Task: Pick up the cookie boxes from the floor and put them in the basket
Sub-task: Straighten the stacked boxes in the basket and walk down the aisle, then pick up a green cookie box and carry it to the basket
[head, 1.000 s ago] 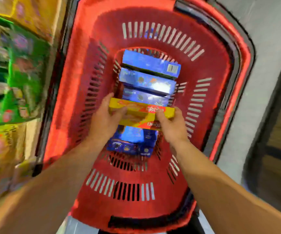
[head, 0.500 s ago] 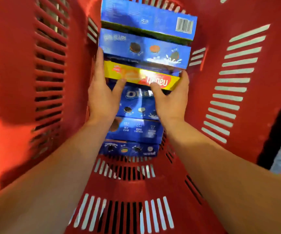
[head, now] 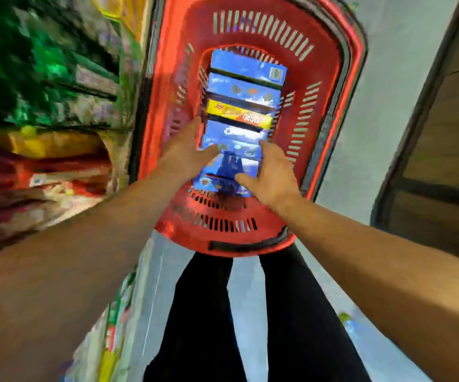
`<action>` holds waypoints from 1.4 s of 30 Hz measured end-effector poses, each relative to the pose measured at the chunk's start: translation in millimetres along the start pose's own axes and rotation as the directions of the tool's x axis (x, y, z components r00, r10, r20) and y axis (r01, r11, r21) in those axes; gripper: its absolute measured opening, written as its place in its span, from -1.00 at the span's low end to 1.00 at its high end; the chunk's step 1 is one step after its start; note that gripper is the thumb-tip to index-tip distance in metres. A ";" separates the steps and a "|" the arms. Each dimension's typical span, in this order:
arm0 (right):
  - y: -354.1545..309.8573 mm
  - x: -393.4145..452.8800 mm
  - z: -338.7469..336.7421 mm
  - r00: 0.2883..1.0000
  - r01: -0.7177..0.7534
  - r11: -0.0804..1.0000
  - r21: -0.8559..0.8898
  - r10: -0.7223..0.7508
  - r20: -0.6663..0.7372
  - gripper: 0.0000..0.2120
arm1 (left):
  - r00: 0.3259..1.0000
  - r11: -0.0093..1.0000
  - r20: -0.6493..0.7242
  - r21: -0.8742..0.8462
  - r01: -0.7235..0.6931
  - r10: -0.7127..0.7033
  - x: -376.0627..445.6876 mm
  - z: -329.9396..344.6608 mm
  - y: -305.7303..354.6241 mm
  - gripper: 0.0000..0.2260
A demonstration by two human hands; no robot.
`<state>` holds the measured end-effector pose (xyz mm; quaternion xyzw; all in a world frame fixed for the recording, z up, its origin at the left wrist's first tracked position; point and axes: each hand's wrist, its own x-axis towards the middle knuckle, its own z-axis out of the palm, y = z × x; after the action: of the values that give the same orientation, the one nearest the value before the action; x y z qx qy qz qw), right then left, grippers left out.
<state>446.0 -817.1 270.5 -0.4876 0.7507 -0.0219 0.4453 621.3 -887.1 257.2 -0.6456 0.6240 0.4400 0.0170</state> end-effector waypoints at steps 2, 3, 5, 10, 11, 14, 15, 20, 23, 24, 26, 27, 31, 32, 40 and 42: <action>-21.2 -36.4 -35.7 0.992 0.123 0.984 -0.129 -0.120 0.026 -0.20 | 0.996 0.992 -0.021 0.089 -0.087 0.089 -44.5 -34.5 23.9 -0.42; -29.7 -50.1 -49.5 0.986 0.162 0.968 -0.190 -0.154 0.056 -0.18 | 0.993 0.989 -0.033 0.097 -0.110 0.113 -64.1 -47.2 34.7 -0.42; -48.8 -82.0 -80.4 0.970 0.243 0.924 -0.295 -0.226 0.093 -0.14 | 0.987 0.986 -0.076 0.104 -0.132 0.140 -102.1 -71.4 53.9 -0.41; -79.0 -146.1 -131.1 0.922 0.375 0.803 -0.463 -0.376 0.095 -0.08 | 0.973 0.986 -0.167 0.066 -0.152 0.161 -172.0 -114.0 88.6 -0.35; -82.2 -152.1 -137.2 0.916 0.388 0.787 -0.481 -0.386 0.107 -0.07 | 0.973 0.986 -0.162 0.045 -0.158 0.163 -179.5 -117.3 92.7 -0.34; -96.7 -176.3 -166.6 0.884 0.442 0.728 -0.524 -0.452 0.118 -0.06 | 0.959 0.979 -0.199 -0.001 -0.204 0.200 -210.7 -129.7 109.5 -0.31; -101.3 -183.1 -175.9 0.873 0.462 0.708 -0.534 -0.468 0.134 -0.06 | 0.961 0.983 -0.206 0.003 -0.185 0.182 -222.6 -133.8 114.3 -0.32; -112.0 -210.0 -202.4 0.772 0.586 0.537 -0.607 -0.598 0.217 -0.04 | 0.947 0.988 -0.283 0.044 -0.145 0.151 -281.0 -132.1 126.5 -0.31; -111.8 -216.4 -208.1 0.681 0.674 0.403 -0.619 -0.663 0.311 -0.02 | 0.925 0.996 -0.369 0.043 -0.078 0.088 -310.2 -119.0 132.9 -0.29; -111.5 -217.7 -209.5 0.641 0.711 0.348 -0.611 -0.679 0.358 -0.01 | 0.907 0.999 -0.419 0.021 -0.046 0.051 -322.2 -112.2 137.0 -0.28; -110.1 -220.3 -212.1 0.558 0.768 0.234 -0.596 -0.702 0.442 -0.01 | 0.864 0.999 -0.503 -0.036 0.003 -0.021 -344.5 -99.1 147.2 -0.24; -109.2 -222.6 -213.5 0.515 0.790 0.177 -0.588 -0.712 0.477 -0.01 | 0.838 0.997 -0.541 -0.075 0.025 -0.062 -356.4 -90.9 151.9 -0.23; -104.2 -246.3 -217.5 0.366 0.865 0.042 -0.500 -0.736 0.570 -0.01 | 0.702 0.979 -0.684 -0.177 0.104 -0.199 -414.2 -47.3 173.1 -0.28; -103.3 -255.9 -217.0 0.311 0.881 -0.016 -0.473 -0.735 0.603 0.00 | 0.663 0.966 -0.705 -0.226 0.129 -0.253 -430.3 -33.3 179.2 -0.28; -67.7 -347.6 -162.6 -0.147 0.867 -0.467 -0.175 -0.574 0.805 -0.03 | 0.344 0.667 -0.572 -0.661 0.343 -0.744 -537.0 107.8 217.7 -0.29; -47.8 -374.8 -145.5 -0.167 0.868 -0.487 -0.101 -0.476 0.863 0.00 | 0.272 0.561 -0.492 -0.753 0.344 -0.827 -563.0 149.6 226.1 -0.25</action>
<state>427.6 -618.9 623.1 -0.9807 -0.0992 0.1095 0.1283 447.3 -406.4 616.6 -0.9362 0.1119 0.1904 -0.2733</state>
